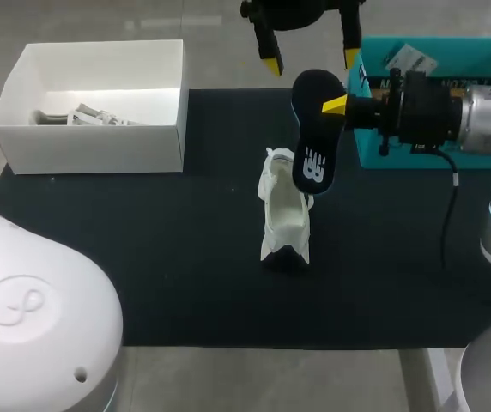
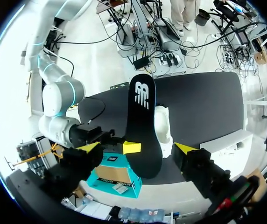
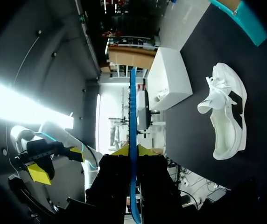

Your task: Take the shoe out of the shoebox, open the shoe tongue, remove and reinsert the insole, then place the shoe into the shoebox

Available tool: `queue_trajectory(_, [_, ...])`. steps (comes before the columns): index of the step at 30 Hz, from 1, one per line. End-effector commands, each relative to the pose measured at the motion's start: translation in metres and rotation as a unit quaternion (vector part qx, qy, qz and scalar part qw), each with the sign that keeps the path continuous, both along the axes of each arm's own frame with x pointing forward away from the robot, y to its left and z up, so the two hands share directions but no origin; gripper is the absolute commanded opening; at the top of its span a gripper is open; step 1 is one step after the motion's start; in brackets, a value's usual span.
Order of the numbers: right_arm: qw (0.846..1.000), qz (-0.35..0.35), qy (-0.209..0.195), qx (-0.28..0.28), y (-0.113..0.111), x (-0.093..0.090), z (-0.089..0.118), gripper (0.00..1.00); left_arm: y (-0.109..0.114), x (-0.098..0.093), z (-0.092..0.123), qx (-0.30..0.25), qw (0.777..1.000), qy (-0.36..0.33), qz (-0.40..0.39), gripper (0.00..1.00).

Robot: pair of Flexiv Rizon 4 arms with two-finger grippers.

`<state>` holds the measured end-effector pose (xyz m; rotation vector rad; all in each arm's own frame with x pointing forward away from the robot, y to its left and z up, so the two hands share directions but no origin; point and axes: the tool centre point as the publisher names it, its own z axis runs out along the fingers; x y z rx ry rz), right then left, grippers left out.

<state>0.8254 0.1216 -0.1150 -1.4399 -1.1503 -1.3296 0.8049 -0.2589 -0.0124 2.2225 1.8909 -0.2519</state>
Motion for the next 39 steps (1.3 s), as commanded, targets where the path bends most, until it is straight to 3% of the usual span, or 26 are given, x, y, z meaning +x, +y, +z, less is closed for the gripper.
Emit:
queue_trajectory(1, [1.0,-0.003,0.001,-0.007,-0.001,-0.002,0.001,0.0,0.007,0.005,-0.012,-0.137,0.99,0.024,-0.004,1.0])
queue_trajectory(3, [1.0,-0.005,0.002,-0.009,-0.003,-0.003,0.001,0.0,0.019,0.01,-0.018,-0.2,0.979,0.03,0.0,1.0])
queue_trajectory(10, [1.0,-0.008,0.006,-0.008,-0.011,-0.005,0.001,0.0,0.051,0.017,-0.023,-0.339,0.941,0.016,0.009,1.0])
queue_trajectory(17, [1.0,-0.007,0.008,-0.009,-0.016,0.0,0.002,0.0,0.059,0.01,-0.022,-0.426,0.904,0.017,-0.019,1.0])
queue_trajectory(35, [1.0,-0.02,0.004,-0.01,-0.021,0.0,0.01,0.0,0.059,0.007,-0.022,-0.419,0.908,0.01,-0.015,1.0])
queue_trajectory(39, [1.0,-0.022,0.011,-0.006,-0.023,0.0,0.009,0.0,0.048,0.018,-0.037,-0.452,0.889,-0.037,-0.055,1.0])
